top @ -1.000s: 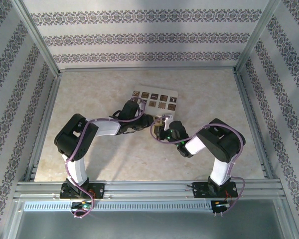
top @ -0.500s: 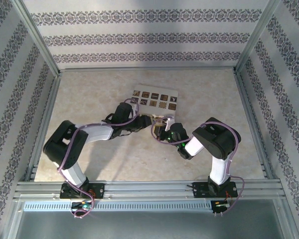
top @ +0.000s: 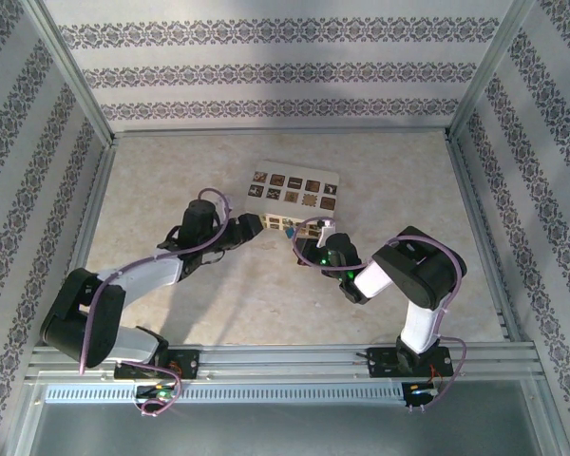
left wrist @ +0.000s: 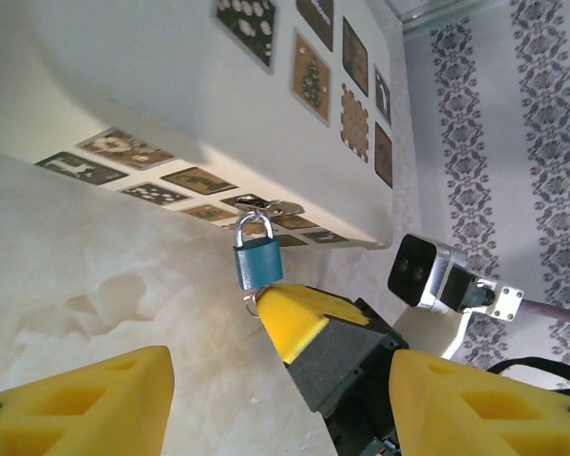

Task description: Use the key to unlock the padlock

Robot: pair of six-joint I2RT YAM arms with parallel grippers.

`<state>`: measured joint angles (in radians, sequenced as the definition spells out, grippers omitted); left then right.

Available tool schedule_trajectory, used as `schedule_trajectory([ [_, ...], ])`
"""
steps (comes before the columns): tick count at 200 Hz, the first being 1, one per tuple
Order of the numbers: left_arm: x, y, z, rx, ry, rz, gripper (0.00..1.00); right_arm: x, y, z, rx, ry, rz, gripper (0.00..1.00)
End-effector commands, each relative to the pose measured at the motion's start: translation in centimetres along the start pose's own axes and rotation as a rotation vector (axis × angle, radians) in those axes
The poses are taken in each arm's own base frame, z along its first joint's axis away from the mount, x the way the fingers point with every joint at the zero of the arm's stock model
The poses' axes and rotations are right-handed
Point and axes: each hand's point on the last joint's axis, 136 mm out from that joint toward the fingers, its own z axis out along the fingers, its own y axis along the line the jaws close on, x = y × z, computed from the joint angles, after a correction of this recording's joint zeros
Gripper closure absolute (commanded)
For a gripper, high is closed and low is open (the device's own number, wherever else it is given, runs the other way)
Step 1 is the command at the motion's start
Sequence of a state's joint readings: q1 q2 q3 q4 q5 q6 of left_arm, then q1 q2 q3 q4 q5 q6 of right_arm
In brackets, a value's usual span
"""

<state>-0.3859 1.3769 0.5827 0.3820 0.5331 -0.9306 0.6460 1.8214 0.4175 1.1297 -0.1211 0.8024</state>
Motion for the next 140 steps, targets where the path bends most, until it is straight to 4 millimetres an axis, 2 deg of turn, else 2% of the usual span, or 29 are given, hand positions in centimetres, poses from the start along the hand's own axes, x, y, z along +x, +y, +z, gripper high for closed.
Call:
schedule_trajectory([
  [1,-0.6,-1.8,-0.7,0.106,-0.023,0.003,0.34,-0.9,2.0,-0.4,-0.061,-0.02,0.058,1.0],
  [36,-0.2,-1.2,-1.2,0.125,-0.057,-0.026,0.13,-0.9,2.2,-0.5,-0.06,-0.012,0.106,1.0],
  [54,0.0,-0.9,-1.4,0.13,-0.065,-0.057,0.09,-0.6,2.3,-0.5,-0.058,-0.003,0.129,1.0],
  [91,0.5,-1.1,-0.9,0.201,-0.043,-0.144,0.08,-0.5,2.7,-0.4,-0.072,0.009,0.17,1.0],
  [140,0.8,-0.6,1.6,0.311,-0.011,-0.274,0.19,-0.5,3.0,-0.3,-0.073,0.013,0.2,1.0],
])
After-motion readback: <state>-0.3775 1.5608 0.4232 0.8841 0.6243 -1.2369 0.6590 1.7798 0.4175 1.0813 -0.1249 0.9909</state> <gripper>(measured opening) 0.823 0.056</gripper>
